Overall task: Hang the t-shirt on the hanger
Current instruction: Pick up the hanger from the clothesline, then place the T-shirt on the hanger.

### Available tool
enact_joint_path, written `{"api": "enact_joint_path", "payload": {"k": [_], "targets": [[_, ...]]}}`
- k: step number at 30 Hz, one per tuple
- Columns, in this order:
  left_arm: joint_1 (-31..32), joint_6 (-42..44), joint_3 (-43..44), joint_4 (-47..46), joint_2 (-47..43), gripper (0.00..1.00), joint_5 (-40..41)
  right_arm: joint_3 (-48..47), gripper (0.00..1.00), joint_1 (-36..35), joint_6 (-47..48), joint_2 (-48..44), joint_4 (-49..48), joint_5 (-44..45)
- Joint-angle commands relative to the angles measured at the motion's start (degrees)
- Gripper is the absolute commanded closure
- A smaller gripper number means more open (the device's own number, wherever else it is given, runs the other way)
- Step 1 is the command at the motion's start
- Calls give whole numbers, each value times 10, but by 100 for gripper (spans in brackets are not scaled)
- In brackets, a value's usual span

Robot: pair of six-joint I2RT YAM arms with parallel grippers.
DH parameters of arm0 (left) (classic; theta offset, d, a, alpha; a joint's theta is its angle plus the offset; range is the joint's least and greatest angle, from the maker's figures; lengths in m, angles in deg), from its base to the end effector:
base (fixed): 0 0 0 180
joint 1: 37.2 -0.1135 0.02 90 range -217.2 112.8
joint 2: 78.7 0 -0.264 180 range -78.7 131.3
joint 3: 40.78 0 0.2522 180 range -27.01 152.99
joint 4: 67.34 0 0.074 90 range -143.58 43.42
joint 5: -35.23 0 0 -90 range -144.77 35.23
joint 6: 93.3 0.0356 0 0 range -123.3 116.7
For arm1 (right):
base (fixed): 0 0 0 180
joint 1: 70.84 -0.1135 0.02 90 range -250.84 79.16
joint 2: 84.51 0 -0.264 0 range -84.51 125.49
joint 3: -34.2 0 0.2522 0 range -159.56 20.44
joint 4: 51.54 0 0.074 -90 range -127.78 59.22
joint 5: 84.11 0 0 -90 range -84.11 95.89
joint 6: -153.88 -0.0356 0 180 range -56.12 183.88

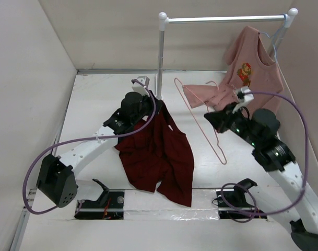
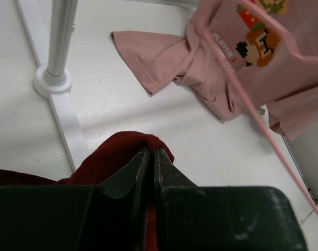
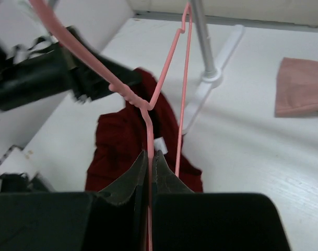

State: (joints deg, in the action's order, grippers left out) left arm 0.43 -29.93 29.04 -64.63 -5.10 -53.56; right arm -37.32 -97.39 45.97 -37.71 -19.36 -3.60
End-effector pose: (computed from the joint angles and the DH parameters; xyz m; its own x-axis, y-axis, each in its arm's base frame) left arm 0.2428 -0.1862 0.3377 -0.3462 -0.2990 -0.8893 0.4907 0.7502 -0.4432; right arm 0.1553 0.0842 0.3972 -0.2911 0.1936 -0.9369 -0.5229 0.7879 0.3253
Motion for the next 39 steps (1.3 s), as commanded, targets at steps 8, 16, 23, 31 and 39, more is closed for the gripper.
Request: {"api": "enact_joint_path", "payload": {"k": [8, 16, 23, 31, 39], "targets": [[-50, 4, 84, -40, 32, 100, -9, 53, 100, -82, -85, -174, 151, 16], [-50, 2, 88, -31, 16, 100, -45, 65, 100, -115, -84, -139, 110, -29], [-36, 12, 71, -4, -3, 100, -28, 62, 100, -126, -80, -88, 51, -58], [-25, 7, 68, 20, -18, 100, -59, 54, 100, -126, -71, -51, -18, -68], [-25, 1, 91, 34, -50, 100, -127, 72, 100, -126, -56, -4, -156, -61]]}}
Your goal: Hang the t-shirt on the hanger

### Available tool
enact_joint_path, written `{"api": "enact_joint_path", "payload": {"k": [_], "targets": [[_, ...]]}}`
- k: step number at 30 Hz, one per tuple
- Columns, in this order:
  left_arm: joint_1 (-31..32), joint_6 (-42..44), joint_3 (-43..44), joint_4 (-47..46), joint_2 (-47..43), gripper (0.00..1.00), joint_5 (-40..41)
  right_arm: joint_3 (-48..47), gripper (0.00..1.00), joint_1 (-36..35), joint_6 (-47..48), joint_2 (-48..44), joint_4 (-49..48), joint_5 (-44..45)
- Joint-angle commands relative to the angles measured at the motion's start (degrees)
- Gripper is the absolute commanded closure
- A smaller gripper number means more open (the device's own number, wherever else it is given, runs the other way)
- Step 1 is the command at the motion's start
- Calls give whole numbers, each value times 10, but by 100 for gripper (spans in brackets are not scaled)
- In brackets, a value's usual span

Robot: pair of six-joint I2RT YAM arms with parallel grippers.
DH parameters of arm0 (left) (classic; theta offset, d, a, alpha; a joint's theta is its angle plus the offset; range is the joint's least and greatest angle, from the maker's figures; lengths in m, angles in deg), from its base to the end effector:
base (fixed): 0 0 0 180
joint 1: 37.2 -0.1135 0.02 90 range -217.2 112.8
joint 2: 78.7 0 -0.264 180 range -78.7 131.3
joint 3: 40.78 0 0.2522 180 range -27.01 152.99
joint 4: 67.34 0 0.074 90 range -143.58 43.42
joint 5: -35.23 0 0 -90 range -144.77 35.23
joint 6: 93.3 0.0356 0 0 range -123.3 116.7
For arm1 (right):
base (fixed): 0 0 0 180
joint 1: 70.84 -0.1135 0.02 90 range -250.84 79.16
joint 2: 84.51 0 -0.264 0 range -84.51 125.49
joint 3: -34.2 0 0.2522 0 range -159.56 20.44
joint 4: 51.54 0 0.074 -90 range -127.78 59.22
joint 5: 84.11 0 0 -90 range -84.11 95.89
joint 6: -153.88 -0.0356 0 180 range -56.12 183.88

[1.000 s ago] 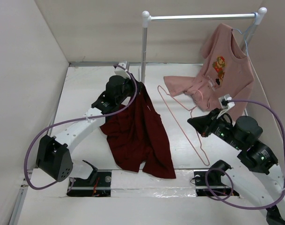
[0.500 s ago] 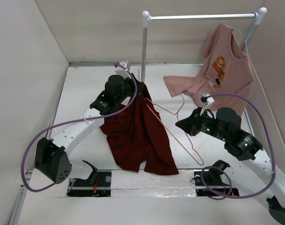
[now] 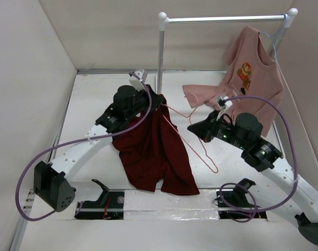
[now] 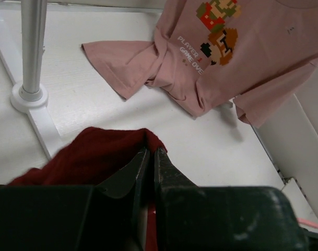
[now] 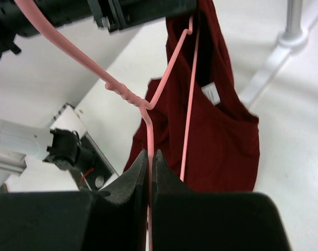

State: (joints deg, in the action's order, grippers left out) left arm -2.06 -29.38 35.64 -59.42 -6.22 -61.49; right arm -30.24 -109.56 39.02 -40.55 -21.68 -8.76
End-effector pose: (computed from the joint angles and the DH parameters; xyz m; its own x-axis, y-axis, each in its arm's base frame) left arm 0.2439 -0.1768 0.3750 -0.3442 -0.2916 -0.8924 0.5742 0.6867 -0.4459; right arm 0.1295 0.1154 0.3673 -0.4516 0.1592 -0.8779 -0.6723 0.5861 0.4522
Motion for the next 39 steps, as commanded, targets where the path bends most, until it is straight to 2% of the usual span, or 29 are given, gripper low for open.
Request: {"api": "enact_joint_path", "payload": {"k": [1, 3, 7, 10, 14, 15, 19, 22, 26, 30, 32, 34, 36, 37, 39], "targets": [[0, -2, 33, -5, -44, 100, -54, 5, 100, -4, 13, 35, -153, -18], [0, 12, 54, 18, -47, 100, -70, 5, 100, -4, 11, 61, -195, -30], [0, 48, 120, 99, -55, 100, -80, -16, 100, -4, 24, 140, -252, -131], [0, 59, 159, 128, -58, 100, -105, -11, 100, -4, 20, 168, -310, -172], [0, 44, 159, 119, -78, 100, -137, 29, 100, -4, -5, 176, -426, -114], [0, 42, 157, 119, -86, 100, -137, 38, 100, 3, -25, 178, -489, -109], [0, 38, 156, 133, -97, 100, -134, 44, 100, 25, -71, 216, -595, -138], [0, 36, 152, 139, -98, 100, -140, 43, 100, 25, -104, 244, -675, -128], [0, 31, 160, 140, -85, 100, -162, 7, 100, 14, -133, 306, -733, -166], [0, 28, 171, 133, -71, 100, -191, -14, 100, -7, -138, 364, -772, -158], [0, 29, 169, 131, -71, 100, -194, -2, 100, -7, -157, 372, -823, -132], [0, 33, 165, 138, -74, 90, -184, 4, 100, -7, -166, 370, -853, -115], [0, 39, 159, 138, -83, 76, -169, 16, 100, 0, -170, 354, -864, -95], [0, 41, 154, 140, -95, 63, -158, 22, 100, 0, -162, 344, -861, -84], [0, 46, 152, 143, -109, 51, -119, 43, 100, 0, -147, 314, -844, -51]]}}
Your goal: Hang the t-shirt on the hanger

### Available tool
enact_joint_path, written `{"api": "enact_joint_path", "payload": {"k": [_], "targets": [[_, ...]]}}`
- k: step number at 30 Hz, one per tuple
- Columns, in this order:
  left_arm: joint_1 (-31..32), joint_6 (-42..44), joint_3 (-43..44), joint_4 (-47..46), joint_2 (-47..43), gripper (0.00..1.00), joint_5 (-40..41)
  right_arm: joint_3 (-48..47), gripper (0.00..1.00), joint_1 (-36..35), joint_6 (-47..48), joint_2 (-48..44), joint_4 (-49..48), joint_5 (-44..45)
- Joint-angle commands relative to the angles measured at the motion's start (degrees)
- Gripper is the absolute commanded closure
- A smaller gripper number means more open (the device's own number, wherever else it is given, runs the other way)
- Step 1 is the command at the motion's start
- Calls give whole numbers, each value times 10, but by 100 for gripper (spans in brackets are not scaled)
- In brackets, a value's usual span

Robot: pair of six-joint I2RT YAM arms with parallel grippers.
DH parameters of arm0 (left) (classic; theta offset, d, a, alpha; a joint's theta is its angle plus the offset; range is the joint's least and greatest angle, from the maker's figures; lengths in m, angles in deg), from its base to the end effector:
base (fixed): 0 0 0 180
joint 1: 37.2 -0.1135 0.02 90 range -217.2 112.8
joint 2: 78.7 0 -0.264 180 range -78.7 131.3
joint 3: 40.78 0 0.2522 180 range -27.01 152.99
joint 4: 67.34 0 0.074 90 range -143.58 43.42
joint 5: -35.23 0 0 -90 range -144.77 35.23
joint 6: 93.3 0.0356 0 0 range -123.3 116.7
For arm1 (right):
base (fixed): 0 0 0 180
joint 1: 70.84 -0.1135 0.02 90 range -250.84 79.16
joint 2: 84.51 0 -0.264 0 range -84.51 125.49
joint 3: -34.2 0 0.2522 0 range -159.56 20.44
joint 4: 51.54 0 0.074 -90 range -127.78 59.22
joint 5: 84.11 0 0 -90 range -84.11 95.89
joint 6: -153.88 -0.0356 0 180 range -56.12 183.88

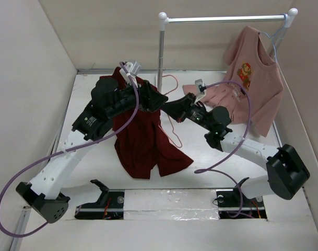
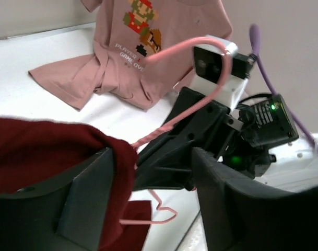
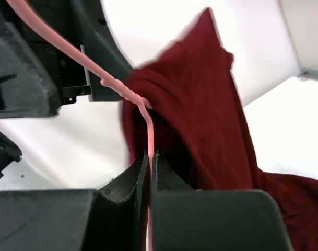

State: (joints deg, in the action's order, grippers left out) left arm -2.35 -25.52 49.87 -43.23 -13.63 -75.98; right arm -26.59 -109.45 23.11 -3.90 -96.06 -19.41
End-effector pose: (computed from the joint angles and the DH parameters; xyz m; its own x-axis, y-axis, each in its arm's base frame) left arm 0.1923 -0.1496 0.4645 -0.2942 -0.2247 -0.9289 0.7759 0.5114 -0.3694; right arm 0.2333 0.2057 0.3328 -0.3192 0.5006 -0.8047 -0.8703 0.1813 0.4580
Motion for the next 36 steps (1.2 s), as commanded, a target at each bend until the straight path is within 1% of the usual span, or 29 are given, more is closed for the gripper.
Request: {"api": "enact_joint_path", "payload": {"k": [1, 3, 5, 8, 9, 10, 11, 12, 13, 14, 15, 16, 17, 19, 21, 22, 24, 26, 31, 33, 36], "targets": [[3, 6, 1, -29, -52, 41, 41, 12, 100, -1, 22, -59, -87, 64], [3, -1, -5, -38, -64, 31, 70, 26, 100, -1, 24, -68, -88, 71], [3, -5, -5, -52, -72, 29, 78, 37, 100, -1, 24, -79, -85, 77], [3, -11, -2, -60, -76, 28, 83, 53, 100, 5, 31, -90, -76, 84], [3, -14, -7, -66, -80, 28, 96, 57, 100, 5, 30, -94, -77, 80], [3, -26, -30, -87, -93, 33, 110, 66, 100, 10, 27, -98, -80, 78], [3, -33, -44, -99, -102, 35, 128, 70, 100, 10, 25, -107, -81, 80], [3, -41, -63, -115, -111, 38, 185, 73, 100, 10, 26, -113, -79, 82], [3, -45, -109, -145, -133, 39, 228, 77, 100, 10, 31, -116, -72, 82], [3, -64, -130, -153, -139, 39, 258, 79, 100, 10, 32, -124, -69, 81], [3, -75, -147, -157, -144, 39, 311, 81, 100, 10, 32, -128, -69, 79], [-5, -83, -168, -161, -145, 38, 324, 83, 100, 10, 32, -131, -66, 77], [-14, -86, -173, -160, -140, 37, 326, 89, 100, 10, 33, -136, -62, 78], [-44, -105, -169, -141, -123, 34, 304, 91, 100, 10, 36, -146, -55, 80], [-50, -117, -175, -141, -116, 32, 302, 93, 100, 15, 39, -157, -48, 81], [-51, -118, -183, -150, -116, 29, 304, 93, 100, 15, 39, -160, -41, 81], [-51, -117, -190, -166, -116, 26, 297, 93, 100, 15, 40, -165, -38, 79], [-51, -117, -192, -183, -110, 26, 290, 91, 100, 15, 42, -165, -32, 68], [-51, -107, -194, -220, -95, 30, 252, 96, 100, 15, 35, -165, -31, 60], [-51, -108, -201, -245, -96, 34, 235, 98, 100, 15, 35, -166, -29, 58], [-51, -107, -207, -261, -90, 50, 231, 103, 100, 15, 31, -166, -32, 56]]}}
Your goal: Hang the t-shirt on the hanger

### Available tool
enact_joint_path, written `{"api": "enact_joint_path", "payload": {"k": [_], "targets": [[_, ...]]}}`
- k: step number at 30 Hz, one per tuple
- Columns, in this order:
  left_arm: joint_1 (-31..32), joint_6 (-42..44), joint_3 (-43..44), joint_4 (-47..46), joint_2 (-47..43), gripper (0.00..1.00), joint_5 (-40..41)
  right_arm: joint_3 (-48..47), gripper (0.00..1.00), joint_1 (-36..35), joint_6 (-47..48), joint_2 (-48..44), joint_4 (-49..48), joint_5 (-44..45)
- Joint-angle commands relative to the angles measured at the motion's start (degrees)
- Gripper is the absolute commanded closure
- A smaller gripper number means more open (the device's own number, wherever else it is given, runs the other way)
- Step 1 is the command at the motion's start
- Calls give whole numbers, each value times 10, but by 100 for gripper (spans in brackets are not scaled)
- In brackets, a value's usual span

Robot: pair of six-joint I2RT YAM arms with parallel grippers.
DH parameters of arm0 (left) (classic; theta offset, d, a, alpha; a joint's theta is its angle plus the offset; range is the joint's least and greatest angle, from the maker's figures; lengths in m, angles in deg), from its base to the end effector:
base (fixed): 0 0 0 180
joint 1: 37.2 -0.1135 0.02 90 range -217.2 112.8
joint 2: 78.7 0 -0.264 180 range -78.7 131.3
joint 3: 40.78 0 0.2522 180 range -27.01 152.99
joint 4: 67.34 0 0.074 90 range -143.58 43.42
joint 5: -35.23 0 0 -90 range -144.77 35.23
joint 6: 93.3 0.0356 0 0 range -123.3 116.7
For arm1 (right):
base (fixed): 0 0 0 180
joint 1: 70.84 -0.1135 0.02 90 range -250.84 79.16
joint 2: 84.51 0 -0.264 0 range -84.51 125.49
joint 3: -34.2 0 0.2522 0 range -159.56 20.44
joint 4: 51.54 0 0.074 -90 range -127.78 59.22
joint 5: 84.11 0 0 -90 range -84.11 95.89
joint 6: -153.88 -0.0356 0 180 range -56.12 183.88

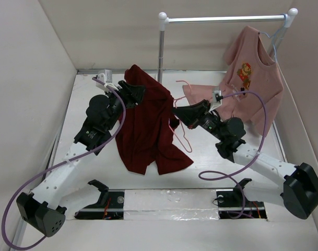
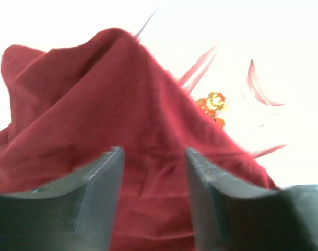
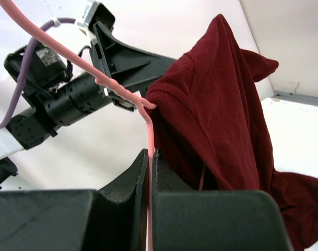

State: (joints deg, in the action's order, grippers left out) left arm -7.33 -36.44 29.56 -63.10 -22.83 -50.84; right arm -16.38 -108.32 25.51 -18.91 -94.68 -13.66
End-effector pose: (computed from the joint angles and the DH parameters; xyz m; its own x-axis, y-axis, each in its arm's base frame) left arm 0.1953 -0.1094 0.4145 -0.1107 -0.5654 -0.8174 0.4513 0.7042 -0.5482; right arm 0.1906 0.1612 0.3393 -0.2081 0.5776 -0.7894 -0.8654 0.2675 0.4238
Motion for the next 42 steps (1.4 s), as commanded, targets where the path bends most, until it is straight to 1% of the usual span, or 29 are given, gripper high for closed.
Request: {"api": "enact_joint_path", "payload": {"k": [1, 5, 7, 9, 10, 13, 18, 20, 22, 24, 26, 30, 36, 37, 39, 40, 41, 42], "targets": [[-1, 4, -2, -62, 10, 56, -19, 2, 100, 4, 4, -15, -47, -2], [-1, 7, 7, -59, 23, 59, -25, -2, 100, 4, 4, -14, -45, -7], [-1, 7, 9, -60, 24, 65, -29, -5, 100, 4, 5, -13, -46, -8], [-1, 7, 14, -57, 27, 65, -32, -6, 100, 4, 4, -13, -47, -8], [-1, 7, 25, -49, 31, 58, -33, -8, 100, 4, 3, -10, -52, -8], [-1, 9, 25, -27, 23, 47, -27, -11, 100, 4, 2, -9, -52, -9], [-1, 8, 11, -10, 6, 42, -4, -15, 100, 4, 1, -5, -55, -9], [-1, 9, 8, -1, -1, 39, 6, -16, 100, 4, -1, -5, -57, -10], [-1, 6, 6, 3, -3, 40, 11, -17, 100, 4, -3, -1, -64, -12], [-1, 2, -1, -9, -1, 42, 1, -18, 100, 4, -7, 2, -67, -15], [-1, -2, 2, -22, 12, 51, -5, -18, 100, 4, -13, 5, -75, -15], [-1, -12, 3, -52, 31, 61, -36, -17, 100, 4, -14, 5, -78, -19], [-1, -15, -1, -57, 38, 61, -36, -17, 100, 4, -7, -3, -64, -13], [-1, -13, -2, -57, 39, 68, -36, -17, 100, 4, -9, -3, -66, -14], [-1, -10, 1, -57, 40, 78, -36, -18, 100, 4, -11, 4, -73, -17], [-1, -9, 1, -59, 41, 90, -36, -19, 100, 4, -14, 7, -76, -18], [-1, -9, 5, -60, 42, 98, -37, -18, 100, 4, -16, 8, -78, -18], [-1, -9, 8, -59, 42, 100, -37, -17, 100, 4, -17, 9, -80, -18]]}}
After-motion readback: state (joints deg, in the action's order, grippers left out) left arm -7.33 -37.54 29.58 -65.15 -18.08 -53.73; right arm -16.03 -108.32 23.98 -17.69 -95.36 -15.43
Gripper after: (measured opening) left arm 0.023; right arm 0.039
